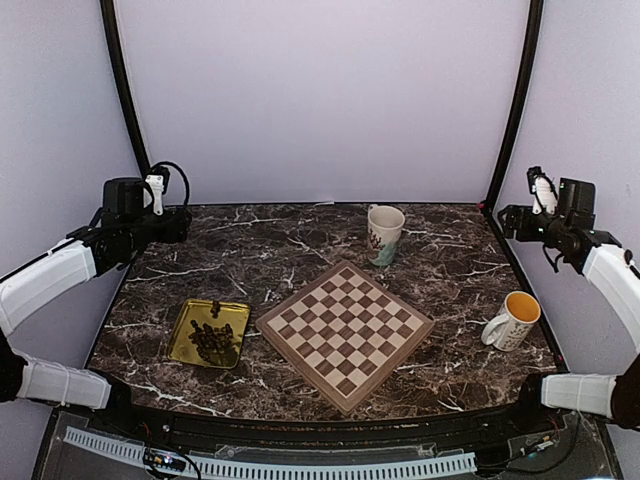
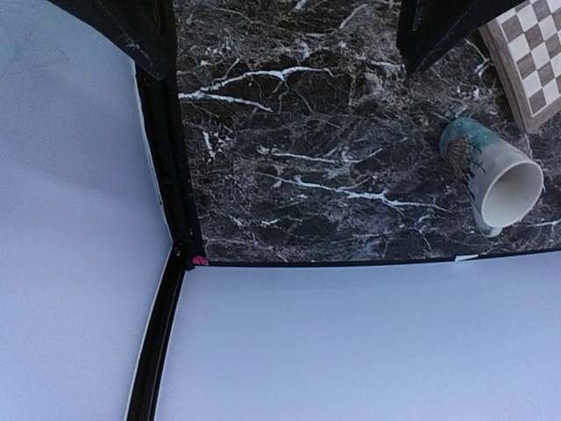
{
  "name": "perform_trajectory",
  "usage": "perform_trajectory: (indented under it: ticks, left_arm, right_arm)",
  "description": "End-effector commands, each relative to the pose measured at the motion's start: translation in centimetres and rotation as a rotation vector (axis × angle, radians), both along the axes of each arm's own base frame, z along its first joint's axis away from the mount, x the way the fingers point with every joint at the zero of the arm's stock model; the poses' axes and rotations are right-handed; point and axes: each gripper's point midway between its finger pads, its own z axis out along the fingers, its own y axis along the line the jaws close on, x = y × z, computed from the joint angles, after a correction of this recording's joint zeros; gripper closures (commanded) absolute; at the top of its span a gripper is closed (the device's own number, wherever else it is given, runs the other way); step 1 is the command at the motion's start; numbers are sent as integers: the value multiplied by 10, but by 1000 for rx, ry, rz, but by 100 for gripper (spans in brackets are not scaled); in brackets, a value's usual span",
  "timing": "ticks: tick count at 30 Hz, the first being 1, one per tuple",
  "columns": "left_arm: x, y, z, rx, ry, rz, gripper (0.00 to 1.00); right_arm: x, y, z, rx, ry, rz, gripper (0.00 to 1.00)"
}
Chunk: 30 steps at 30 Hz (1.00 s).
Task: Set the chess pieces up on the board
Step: Adjust the chessboard at the center of the board.
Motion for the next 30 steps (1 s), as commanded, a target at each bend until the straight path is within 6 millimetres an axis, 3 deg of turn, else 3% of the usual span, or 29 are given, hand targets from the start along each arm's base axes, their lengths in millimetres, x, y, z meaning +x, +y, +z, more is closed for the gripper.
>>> perform_trajectory:
  ticks: [1, 4, 10, 20, 22, 27, 28, 30]
  left_arm:
    - [6, -14, 1, -61, -70, -75, 17]
    - [3, -30, 0, -71, -87, -147, 9]
    - [-4, -65, -3, -124, -1, -283, 3]
    - [-38, -138, -13, 50, 58, -420, 1]
    - [-38, -138, -9, 94, 23, -349, 1]
    - [-17, -127, -11, 172, -39, -176, 1]
    - [-15, -131, -13, 147, -23, -181, 4]
    - [-19, -142, -16, 52, 29, -221, 22]
  right_arm:
    - [4, -8, -1, -10, -51, 9, 9]
    - [0, 7, -14, -26, -24, 139, 8]
    - [4, 45, -22, -68, 34, 328, 2]
    - [4, 162, -19, -137, 85, 751, 0]
    - [7, 183, -12, -210, 58, 769, 0]
    - [29, 207, 9, -283, -15, 743, 0]
    - [32, 211, 11, -284, -18, 749, 0]
    - [39, 216, 9, -260, -20, 742, 0]
